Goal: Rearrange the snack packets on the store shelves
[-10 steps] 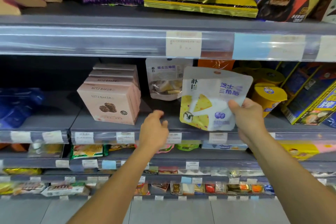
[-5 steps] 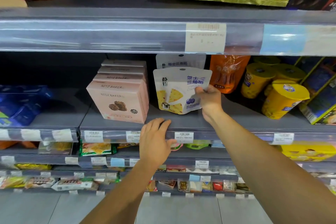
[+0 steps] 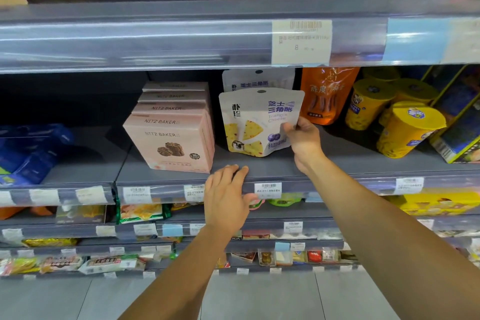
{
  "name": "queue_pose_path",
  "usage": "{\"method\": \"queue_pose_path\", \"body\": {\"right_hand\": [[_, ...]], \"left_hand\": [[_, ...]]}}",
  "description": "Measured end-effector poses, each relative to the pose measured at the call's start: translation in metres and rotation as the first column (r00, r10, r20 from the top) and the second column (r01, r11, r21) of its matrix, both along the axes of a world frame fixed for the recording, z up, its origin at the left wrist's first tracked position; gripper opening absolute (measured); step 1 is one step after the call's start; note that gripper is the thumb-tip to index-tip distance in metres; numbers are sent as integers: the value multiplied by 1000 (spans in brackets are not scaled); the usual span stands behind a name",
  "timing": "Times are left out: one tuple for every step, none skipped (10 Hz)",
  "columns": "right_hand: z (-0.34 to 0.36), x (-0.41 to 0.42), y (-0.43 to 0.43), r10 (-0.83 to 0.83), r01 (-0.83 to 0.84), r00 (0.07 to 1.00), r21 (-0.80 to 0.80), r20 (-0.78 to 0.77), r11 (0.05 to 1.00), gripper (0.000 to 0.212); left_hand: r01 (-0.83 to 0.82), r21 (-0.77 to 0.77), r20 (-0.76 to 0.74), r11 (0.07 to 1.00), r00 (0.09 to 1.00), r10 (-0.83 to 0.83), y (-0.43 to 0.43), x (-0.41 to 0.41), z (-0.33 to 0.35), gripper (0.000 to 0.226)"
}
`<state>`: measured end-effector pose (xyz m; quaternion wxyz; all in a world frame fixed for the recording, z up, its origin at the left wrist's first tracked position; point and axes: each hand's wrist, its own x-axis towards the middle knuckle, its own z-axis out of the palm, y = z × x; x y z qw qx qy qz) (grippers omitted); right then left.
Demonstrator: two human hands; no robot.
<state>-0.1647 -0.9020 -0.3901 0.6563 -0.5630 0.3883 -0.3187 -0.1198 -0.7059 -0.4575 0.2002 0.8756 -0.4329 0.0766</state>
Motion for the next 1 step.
{"method": "queue_pose_path", "body": {"right_hand": [[3,-8,2,-36,34,998,-39,-42,999,28]], "left_hand": [[-13,14,-51,1000,999,14,0,-3,7,64]]}}
